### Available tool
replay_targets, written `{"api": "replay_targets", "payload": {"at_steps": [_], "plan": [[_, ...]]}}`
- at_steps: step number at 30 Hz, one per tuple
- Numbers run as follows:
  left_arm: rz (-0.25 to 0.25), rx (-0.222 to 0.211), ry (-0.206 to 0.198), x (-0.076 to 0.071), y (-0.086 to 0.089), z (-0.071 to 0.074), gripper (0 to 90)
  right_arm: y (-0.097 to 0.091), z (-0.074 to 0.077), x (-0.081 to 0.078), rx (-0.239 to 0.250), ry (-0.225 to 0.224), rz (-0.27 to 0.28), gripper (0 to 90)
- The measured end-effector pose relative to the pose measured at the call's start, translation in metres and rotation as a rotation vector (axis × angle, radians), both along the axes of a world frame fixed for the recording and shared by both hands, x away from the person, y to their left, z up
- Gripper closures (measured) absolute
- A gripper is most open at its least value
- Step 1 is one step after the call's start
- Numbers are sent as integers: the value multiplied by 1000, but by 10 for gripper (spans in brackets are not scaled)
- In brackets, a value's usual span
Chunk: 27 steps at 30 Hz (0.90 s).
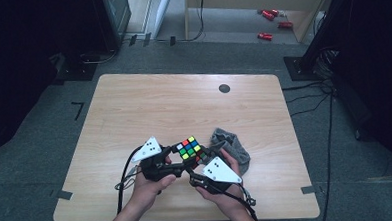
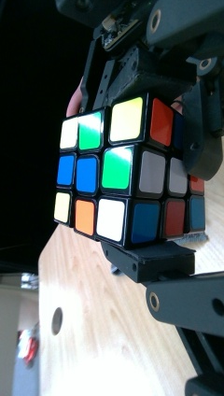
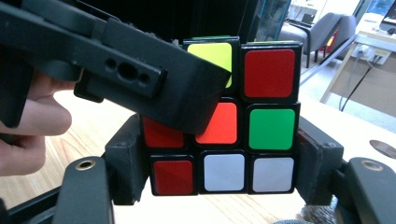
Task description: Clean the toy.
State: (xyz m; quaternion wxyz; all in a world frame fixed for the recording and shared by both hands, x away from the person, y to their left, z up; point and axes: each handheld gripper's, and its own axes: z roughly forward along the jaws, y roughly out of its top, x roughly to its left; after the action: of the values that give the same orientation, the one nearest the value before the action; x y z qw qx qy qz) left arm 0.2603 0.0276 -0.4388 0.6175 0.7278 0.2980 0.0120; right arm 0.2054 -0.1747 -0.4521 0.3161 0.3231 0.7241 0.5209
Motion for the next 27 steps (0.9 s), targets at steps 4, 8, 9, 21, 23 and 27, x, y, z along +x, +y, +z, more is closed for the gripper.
{"api": "replay_targets", "payload": {"at_steps": [4, 8, 9, 21, 23, 27], "plan": [[-26, -30, 14, 3, 3, -1, 274, -1, -1, 1, -11, 6, 8, 343], [-10, -66, -59, 5, 16, 6, 190, -6, -2, 4, -26, 35, -16, 344], [-1, -58, -81, 6, 19, 7, 180, -9, -2, 5, -20, 46, -25, 344], [-34, 169, -359, 1, 16, -11, 183, -34, 14, 12, 88, 173, 12, 343], [-43, 216, -411, -1, 13, -15, 183, -34, 16, 12, 103, 183, 19, 343], [-51, 314, -517, -7, 4, -21, 183, -33, 19, 11, 114, 213, 50, 343]]}}
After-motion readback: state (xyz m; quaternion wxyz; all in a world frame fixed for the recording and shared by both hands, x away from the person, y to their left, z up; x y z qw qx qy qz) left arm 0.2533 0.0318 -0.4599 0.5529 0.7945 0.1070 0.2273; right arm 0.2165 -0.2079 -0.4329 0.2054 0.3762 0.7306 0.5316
